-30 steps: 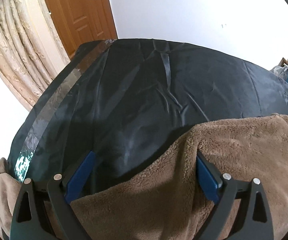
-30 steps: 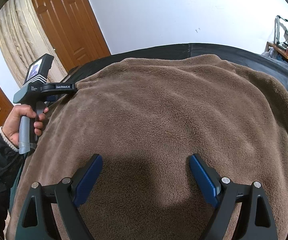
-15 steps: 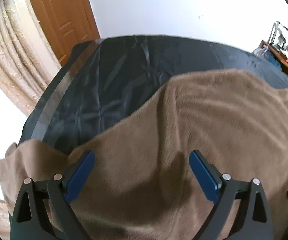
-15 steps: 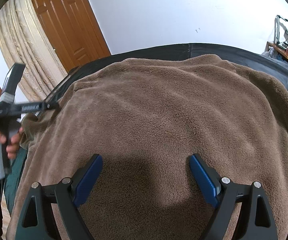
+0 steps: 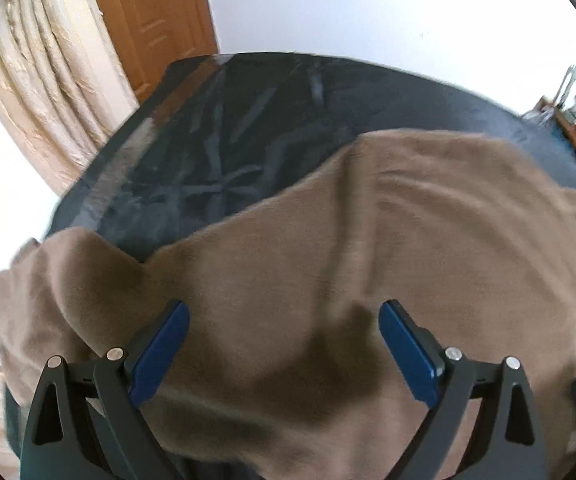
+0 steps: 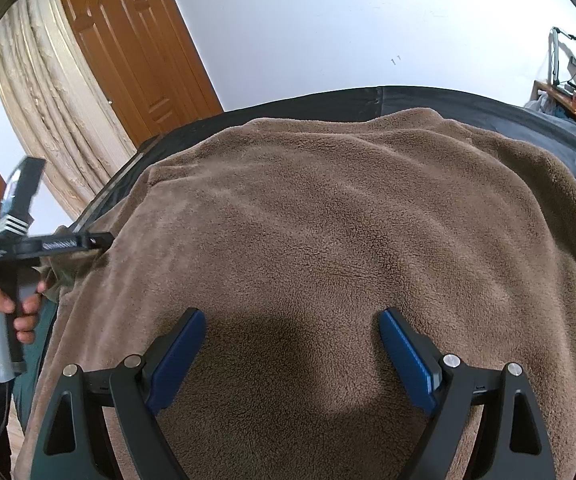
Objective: Fold clothes
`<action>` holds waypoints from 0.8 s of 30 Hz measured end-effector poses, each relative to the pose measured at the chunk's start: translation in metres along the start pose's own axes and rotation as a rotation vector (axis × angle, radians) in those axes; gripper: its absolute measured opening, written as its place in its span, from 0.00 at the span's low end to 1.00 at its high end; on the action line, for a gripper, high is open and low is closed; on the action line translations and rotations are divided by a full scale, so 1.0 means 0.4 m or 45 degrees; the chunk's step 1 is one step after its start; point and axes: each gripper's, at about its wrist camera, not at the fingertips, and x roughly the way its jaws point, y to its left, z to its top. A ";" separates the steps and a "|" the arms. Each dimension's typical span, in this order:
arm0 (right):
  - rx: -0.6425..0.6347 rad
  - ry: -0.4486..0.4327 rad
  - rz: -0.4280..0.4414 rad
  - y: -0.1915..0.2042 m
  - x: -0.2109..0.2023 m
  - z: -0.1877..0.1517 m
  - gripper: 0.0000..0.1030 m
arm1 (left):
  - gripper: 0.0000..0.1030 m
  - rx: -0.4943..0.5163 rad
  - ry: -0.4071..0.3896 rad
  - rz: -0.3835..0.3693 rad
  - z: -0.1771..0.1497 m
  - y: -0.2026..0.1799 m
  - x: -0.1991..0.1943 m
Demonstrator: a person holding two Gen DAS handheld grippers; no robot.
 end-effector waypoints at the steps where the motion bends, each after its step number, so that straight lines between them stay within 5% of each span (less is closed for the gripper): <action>1: -0.002 0.001 -0.002 0.001 0.000 0.000 0.88 | 0.94 -0.017 0.009 -0.056 0.001 -0.016 -0.016; 5: -0.003 0.000 -0.006 0.000 0.000 0.000 0.88 | 0.94 -0.024 0.008 -0.221 0.025 -0.108 -0.066; 13: 0.009 -0.004 0.005 -0.004 -0.002 -0.003 0.88 | 0.95 0.031 0.016 -0.300 0.017 -0.309 -0.061; 20: 0.031 -0.011 0.022 -0.012 -0.004 -0.003 0.88 | 0.94 0.062 -0.012 -0.076 -0.028 -0.311 0.059; 24: 0.023 -0.007 0.011 -0.009 -0.001 -0.001 0.88 | 0.95 0.161 -0.144 -0.034 -0.059 -0.309 0.066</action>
